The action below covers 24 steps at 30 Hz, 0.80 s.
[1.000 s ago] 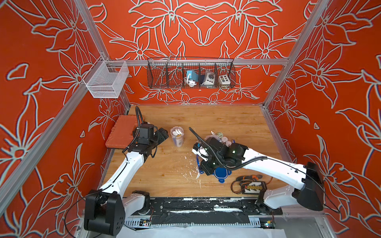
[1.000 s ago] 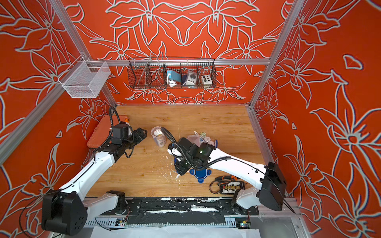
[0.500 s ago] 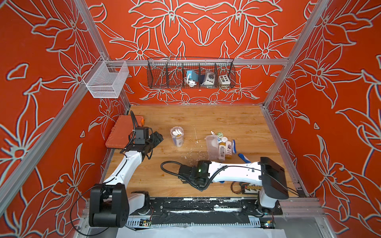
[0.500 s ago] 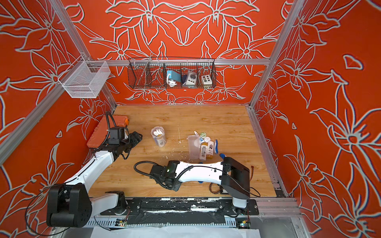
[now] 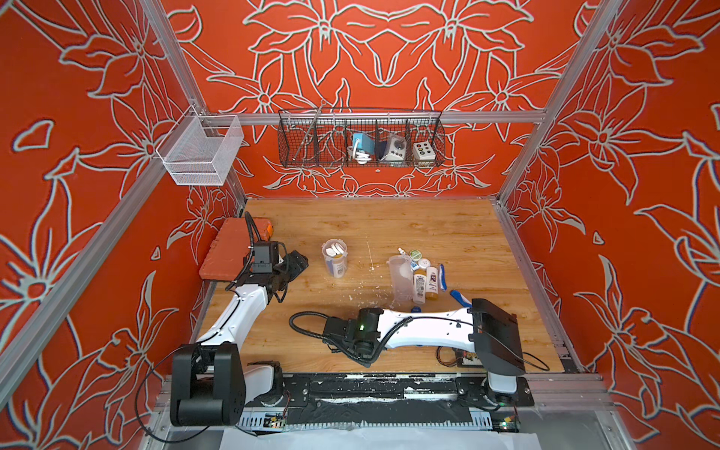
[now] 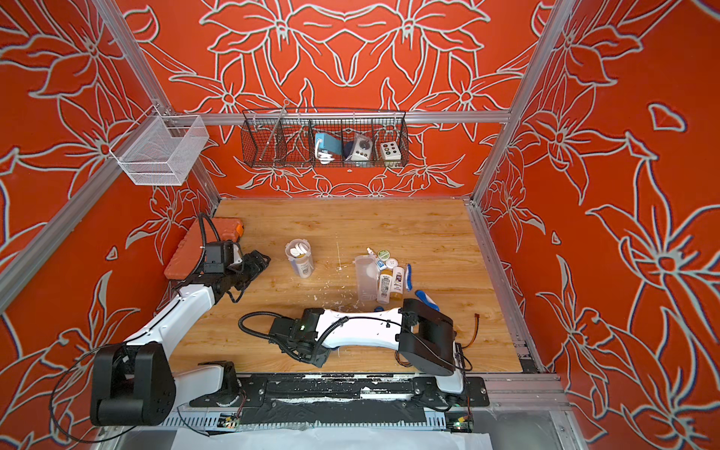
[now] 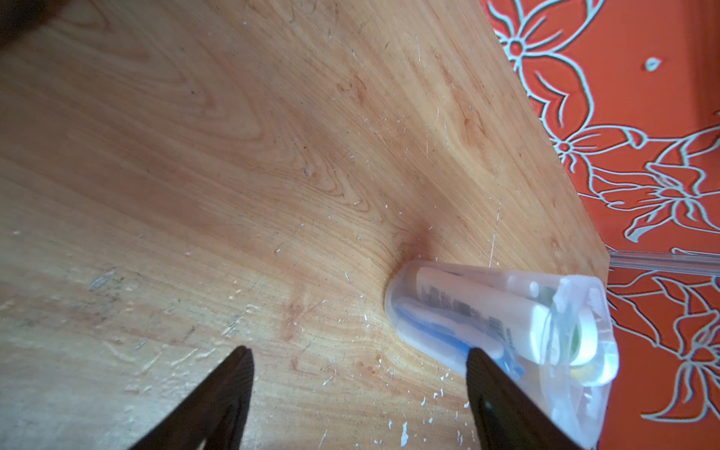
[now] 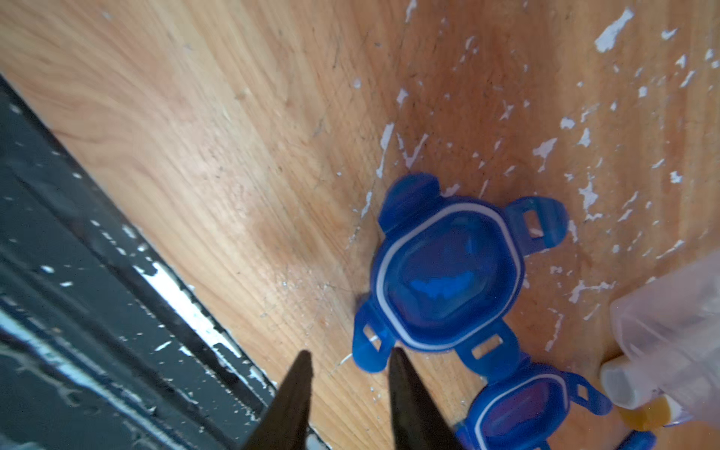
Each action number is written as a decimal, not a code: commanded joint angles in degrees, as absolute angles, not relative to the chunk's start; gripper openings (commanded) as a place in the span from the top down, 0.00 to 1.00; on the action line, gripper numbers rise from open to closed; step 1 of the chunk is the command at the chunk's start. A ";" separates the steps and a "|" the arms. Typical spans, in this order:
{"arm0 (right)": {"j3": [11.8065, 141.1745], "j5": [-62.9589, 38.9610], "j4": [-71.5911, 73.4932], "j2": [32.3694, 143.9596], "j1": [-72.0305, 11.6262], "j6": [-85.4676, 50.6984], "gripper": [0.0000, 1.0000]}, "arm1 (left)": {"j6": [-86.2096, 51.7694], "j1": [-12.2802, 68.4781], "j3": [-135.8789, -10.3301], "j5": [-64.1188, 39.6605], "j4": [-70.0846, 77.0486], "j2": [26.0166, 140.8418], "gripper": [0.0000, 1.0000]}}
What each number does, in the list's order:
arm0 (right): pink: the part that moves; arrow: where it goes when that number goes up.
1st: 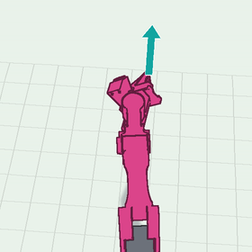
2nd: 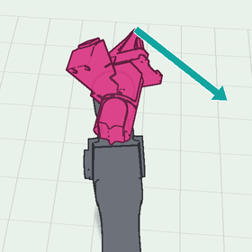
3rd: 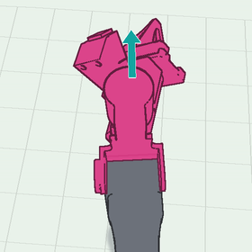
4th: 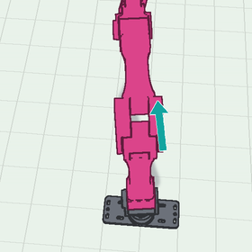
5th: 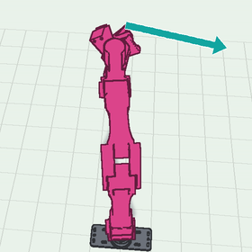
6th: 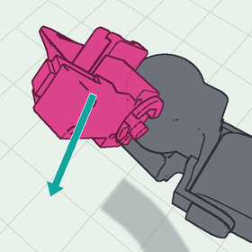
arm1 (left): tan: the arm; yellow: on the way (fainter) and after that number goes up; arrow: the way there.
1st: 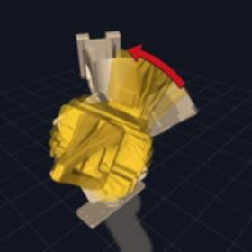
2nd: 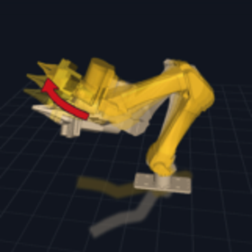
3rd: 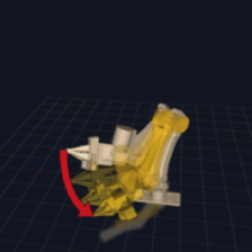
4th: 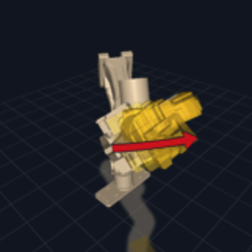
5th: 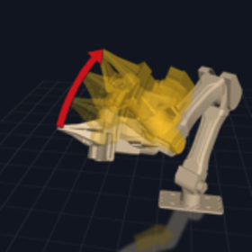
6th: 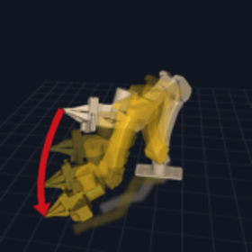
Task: Take out toiletry kits
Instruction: Place the lid at the center of the board, then place the container at the center of the board.
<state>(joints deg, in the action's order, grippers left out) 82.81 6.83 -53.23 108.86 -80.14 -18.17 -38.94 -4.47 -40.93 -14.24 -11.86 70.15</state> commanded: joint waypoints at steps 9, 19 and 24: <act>71.08 13.96 -31.89 84.30 -68.10 -19.58 0.28 | -38.42 -4.76 -48.25 -21.38 -9.14 79.08 0.22; 76.52 -3.81 -11.75 101.53 -54.67 -8.66 0.08 | -41.60 -4.75 -58.73 -31.02 -0.90 95.58 0.28; 75.20 -1.94 -0.67 105.80 -54.49 -6.60 0.04 | -41.38 -4.69 -61.87 -36.21 -0.12 103.87 0.37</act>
<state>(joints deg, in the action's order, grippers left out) 74.78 -1.06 -10.48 105.73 -54.06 -10.13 -41.21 -4.51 -60.45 -31.31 -1.19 100.90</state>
